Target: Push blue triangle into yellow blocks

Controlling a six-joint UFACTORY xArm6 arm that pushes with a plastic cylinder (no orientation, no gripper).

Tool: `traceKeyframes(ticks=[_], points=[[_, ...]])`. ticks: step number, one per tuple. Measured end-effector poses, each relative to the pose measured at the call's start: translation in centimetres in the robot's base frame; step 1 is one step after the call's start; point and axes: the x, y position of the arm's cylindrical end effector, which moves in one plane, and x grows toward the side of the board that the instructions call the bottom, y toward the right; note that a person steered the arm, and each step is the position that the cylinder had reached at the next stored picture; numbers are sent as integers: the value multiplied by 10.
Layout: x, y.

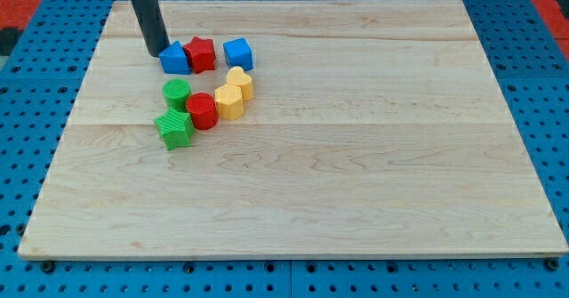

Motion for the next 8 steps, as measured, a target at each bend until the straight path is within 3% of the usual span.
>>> traceKeyframes(ticks=[2,4,8], points=[[27,63],[31,89],[42,88]])
